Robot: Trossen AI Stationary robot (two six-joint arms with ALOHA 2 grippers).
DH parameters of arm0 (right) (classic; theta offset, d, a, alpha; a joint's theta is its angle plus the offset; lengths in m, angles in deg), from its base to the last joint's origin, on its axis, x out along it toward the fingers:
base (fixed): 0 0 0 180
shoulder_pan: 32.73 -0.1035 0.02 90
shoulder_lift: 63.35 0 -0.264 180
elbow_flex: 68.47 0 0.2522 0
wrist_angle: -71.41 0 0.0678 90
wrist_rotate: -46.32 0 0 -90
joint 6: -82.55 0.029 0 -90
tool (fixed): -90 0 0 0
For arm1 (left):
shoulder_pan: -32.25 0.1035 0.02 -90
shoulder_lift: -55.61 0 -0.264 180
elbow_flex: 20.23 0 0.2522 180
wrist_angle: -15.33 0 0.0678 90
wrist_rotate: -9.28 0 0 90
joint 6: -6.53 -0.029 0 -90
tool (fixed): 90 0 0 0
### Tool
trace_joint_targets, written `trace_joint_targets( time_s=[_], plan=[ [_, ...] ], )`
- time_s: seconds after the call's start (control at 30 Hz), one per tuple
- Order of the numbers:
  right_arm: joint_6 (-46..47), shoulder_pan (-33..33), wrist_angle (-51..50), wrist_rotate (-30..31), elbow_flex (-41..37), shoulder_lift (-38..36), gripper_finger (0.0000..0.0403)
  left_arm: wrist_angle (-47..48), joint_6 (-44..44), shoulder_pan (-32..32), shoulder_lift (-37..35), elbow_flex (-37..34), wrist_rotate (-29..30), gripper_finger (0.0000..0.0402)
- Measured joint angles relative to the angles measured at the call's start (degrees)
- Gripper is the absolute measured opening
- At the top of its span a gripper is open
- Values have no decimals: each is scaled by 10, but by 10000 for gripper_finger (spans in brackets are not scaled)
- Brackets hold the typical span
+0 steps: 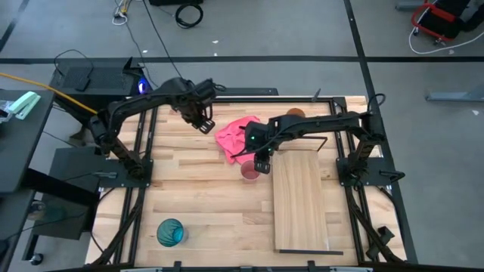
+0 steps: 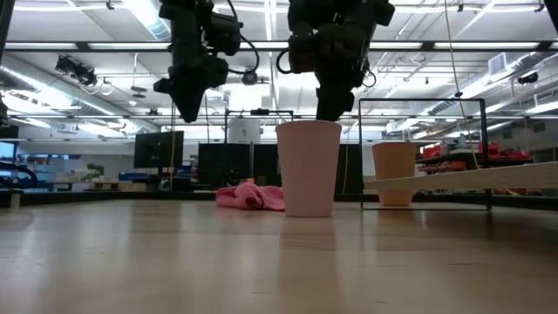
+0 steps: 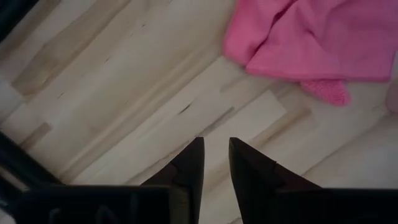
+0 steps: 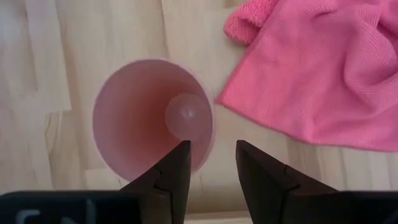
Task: Stack small to large cups/mugs on shelf
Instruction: Put the pink cup on the shelf
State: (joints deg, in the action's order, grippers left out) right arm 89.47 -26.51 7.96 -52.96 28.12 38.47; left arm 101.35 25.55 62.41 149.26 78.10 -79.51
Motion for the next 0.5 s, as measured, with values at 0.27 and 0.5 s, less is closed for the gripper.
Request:
trace_joint_targets(
  time_s=[0.27, 0.5],
  plan=[
    [10, 0, 12, 0, 1, 8, 135, -24, -1, -2, 0, 0, 0, 83],
    [10, -3, 14, -6, 0, 29, 135, -24, -2, -2, 0, 0, -1, 90]
  ],
)
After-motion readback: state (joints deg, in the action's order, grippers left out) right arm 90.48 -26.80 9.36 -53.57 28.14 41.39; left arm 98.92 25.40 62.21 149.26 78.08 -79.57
